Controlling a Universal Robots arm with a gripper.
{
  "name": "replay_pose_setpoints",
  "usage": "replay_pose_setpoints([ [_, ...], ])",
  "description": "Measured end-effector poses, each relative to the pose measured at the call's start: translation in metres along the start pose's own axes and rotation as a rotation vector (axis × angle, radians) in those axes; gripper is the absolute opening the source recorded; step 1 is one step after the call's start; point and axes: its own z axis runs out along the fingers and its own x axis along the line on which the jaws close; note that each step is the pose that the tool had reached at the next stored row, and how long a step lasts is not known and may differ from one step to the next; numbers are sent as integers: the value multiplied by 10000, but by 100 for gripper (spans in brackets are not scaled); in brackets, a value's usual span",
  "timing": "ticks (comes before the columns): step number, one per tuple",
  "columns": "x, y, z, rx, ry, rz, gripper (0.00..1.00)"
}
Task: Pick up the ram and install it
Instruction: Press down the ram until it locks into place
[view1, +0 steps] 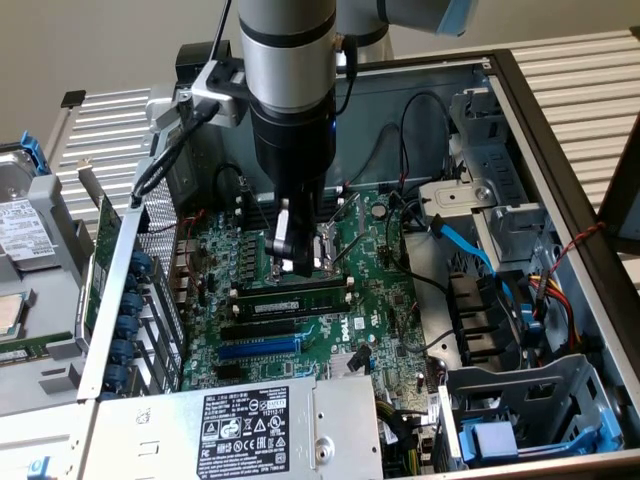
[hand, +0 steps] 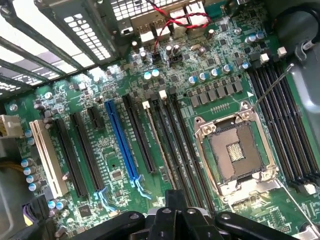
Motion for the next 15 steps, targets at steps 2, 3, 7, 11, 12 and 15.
replay_pose_setpoints([
  [2,0,0,3,3,-10,344,11],
  [3,0,0,5,5,-14,516,11],
  [7,0,0,11,11,-34,1213,11],
  [11,0,-1,17,16,-53,1905,11],
  [12,0,0,19,18,-58,2093,11],
  [15,0,-1,24,23,-73,2613,11],
])
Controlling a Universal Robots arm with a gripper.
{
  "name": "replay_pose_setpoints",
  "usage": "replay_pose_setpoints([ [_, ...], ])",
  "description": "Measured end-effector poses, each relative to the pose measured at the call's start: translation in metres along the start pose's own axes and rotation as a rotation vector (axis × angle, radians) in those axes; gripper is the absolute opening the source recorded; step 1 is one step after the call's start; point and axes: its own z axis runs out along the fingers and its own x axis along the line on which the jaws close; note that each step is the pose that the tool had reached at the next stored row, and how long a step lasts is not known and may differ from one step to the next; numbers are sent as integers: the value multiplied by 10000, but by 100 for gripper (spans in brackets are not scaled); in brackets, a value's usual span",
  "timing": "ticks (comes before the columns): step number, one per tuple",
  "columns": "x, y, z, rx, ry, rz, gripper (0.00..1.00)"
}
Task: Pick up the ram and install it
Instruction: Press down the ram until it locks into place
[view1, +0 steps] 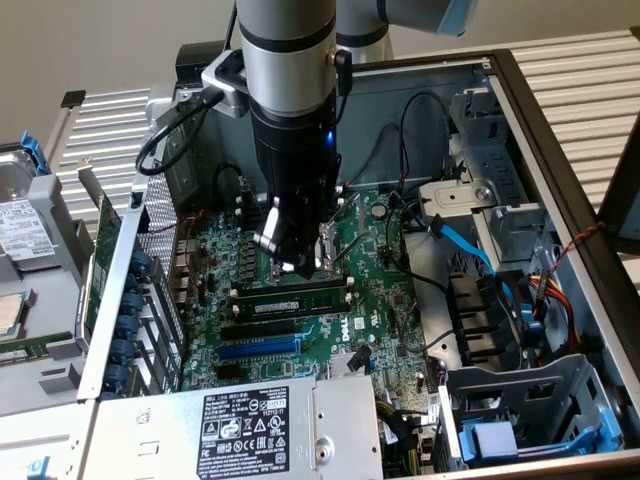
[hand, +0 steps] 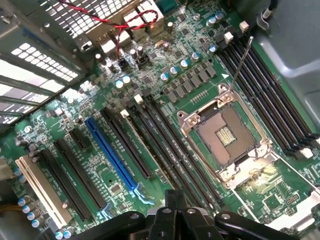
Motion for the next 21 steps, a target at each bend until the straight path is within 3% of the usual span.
replay_pose_setpoints([
  [21,0,-1,37,34,-110,3941,11],
])
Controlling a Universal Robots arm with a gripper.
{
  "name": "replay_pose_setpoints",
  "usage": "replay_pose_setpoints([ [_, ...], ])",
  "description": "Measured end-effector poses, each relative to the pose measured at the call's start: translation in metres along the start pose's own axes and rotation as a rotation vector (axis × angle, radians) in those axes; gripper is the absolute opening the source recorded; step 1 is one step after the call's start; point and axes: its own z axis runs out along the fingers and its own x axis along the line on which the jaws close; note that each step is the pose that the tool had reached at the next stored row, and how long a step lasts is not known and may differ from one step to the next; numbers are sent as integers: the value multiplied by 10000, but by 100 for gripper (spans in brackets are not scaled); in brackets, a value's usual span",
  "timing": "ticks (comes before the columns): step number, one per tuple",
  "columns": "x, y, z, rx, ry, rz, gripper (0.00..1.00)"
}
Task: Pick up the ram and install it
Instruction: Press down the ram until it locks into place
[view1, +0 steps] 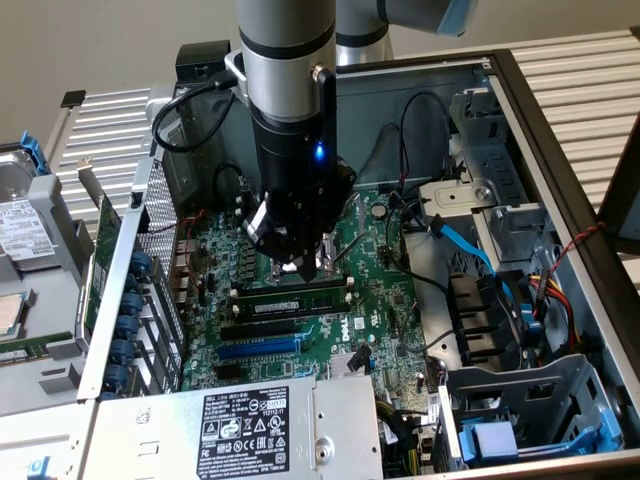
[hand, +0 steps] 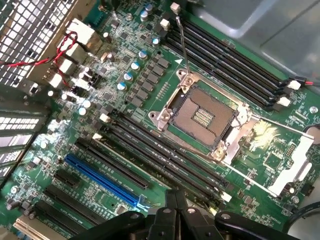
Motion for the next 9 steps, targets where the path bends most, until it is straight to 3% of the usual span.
replay_pose_setpoints([
  [9,0,0,16,14,-44,1592,11],
])
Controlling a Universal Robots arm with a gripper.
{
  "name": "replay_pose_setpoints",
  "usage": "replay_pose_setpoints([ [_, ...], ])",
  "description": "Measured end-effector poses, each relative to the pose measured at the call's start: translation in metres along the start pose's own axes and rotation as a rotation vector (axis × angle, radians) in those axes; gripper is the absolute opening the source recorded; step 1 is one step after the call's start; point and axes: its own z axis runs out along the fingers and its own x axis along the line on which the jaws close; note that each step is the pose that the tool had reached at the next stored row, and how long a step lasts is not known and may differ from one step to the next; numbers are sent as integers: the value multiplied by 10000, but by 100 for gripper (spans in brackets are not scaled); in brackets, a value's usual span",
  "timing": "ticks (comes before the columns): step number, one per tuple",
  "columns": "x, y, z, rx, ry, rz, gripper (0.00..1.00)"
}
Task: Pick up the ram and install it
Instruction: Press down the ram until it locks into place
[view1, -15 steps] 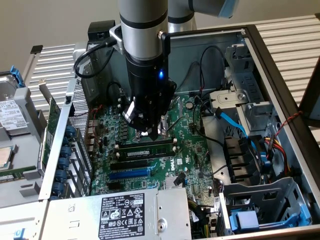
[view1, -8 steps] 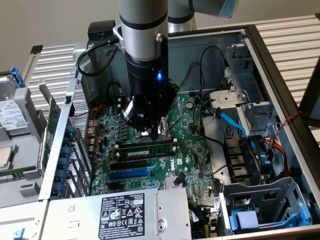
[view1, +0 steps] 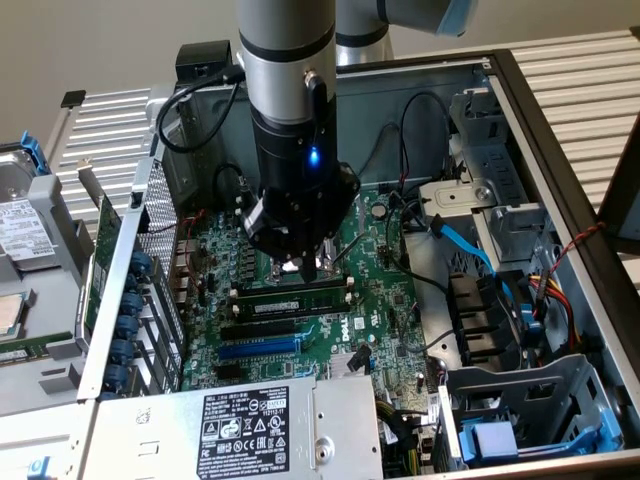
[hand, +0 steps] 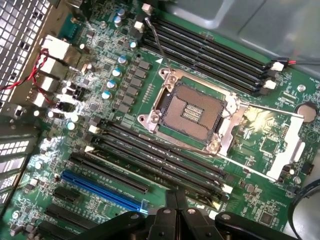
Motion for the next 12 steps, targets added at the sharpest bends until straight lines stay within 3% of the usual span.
replay_pose_setpoints([
  [12,0,-1,20,19,-59,2111,11],
])
